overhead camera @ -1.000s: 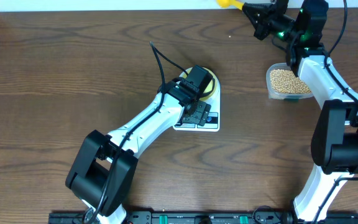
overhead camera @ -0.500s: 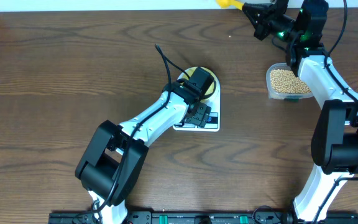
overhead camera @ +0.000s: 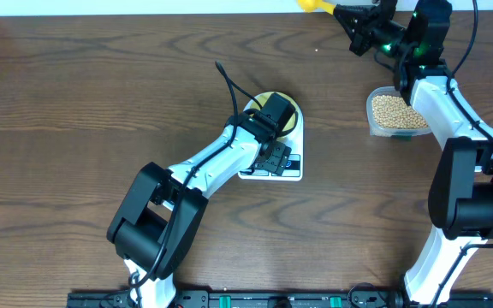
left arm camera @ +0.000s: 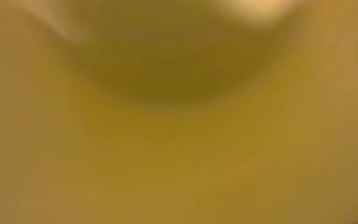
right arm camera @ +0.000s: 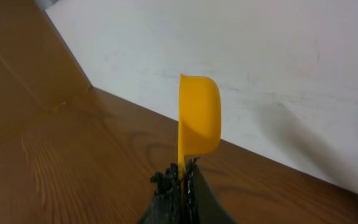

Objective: Scoop item into bowl and weigh 50g on scale

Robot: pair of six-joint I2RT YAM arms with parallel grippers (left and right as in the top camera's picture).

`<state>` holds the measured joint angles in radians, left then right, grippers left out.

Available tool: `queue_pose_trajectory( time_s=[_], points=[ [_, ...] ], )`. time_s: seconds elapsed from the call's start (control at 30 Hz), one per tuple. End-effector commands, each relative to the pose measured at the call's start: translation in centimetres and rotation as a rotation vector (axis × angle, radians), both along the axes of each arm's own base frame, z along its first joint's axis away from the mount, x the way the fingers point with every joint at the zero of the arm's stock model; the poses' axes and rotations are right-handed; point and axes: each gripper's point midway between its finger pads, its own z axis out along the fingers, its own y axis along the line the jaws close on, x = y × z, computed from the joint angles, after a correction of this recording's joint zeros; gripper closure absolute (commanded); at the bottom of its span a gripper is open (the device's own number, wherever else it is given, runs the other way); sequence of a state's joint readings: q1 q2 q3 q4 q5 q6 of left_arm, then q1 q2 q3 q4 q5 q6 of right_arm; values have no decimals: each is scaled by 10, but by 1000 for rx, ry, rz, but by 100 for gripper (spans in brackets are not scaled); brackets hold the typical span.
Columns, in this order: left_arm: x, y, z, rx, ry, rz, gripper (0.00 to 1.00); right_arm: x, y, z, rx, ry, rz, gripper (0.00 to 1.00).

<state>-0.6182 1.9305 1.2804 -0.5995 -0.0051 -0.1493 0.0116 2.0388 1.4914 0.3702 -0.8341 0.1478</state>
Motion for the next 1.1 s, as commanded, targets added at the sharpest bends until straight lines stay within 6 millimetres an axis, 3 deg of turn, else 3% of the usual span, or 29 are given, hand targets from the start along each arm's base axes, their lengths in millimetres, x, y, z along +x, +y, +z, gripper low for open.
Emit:
queue_pose_trajectory(
  time_s=[0.0, 1.07],
  points=[
    [-5, 2, -8, 18, 19, -19, 13, 2, 3, 2, -12, -19, 13, 99],
    [-1, 11, -8, 70, -7, -7, 14, 2, 3, 0, -21, -18, 14, 99]
  ],
)
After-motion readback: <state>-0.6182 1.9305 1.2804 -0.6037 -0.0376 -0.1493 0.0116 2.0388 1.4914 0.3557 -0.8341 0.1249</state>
